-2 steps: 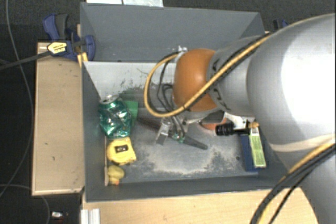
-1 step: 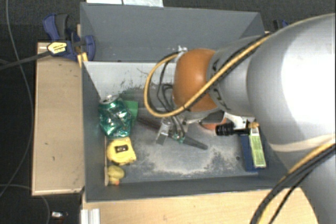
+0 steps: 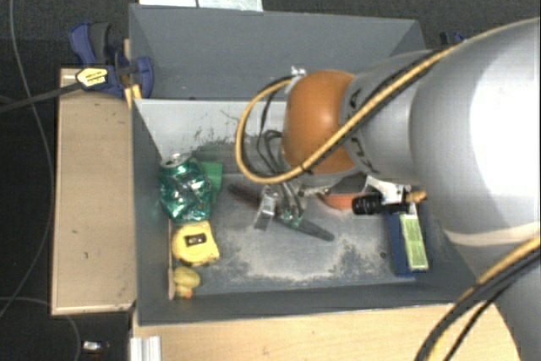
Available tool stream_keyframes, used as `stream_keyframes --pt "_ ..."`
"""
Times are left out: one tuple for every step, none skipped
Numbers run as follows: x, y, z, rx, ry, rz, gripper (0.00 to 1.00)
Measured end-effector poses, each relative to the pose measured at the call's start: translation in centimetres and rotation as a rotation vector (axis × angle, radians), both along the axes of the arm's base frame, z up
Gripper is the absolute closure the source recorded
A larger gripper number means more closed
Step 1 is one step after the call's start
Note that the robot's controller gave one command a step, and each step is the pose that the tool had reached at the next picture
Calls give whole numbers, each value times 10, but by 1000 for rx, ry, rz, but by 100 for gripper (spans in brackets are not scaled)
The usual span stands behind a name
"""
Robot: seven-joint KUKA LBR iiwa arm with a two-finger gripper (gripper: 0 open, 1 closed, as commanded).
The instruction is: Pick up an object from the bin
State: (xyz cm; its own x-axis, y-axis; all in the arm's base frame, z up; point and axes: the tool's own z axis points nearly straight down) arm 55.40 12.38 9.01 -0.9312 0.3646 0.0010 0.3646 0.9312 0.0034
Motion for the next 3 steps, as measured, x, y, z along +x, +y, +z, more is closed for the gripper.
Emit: stream_keyframes --pt "2 0 25 2 -8 2 100" --pt "0 -1 63 -1 1 4 100" --pt "0 -1 106 -1 2 7 100"
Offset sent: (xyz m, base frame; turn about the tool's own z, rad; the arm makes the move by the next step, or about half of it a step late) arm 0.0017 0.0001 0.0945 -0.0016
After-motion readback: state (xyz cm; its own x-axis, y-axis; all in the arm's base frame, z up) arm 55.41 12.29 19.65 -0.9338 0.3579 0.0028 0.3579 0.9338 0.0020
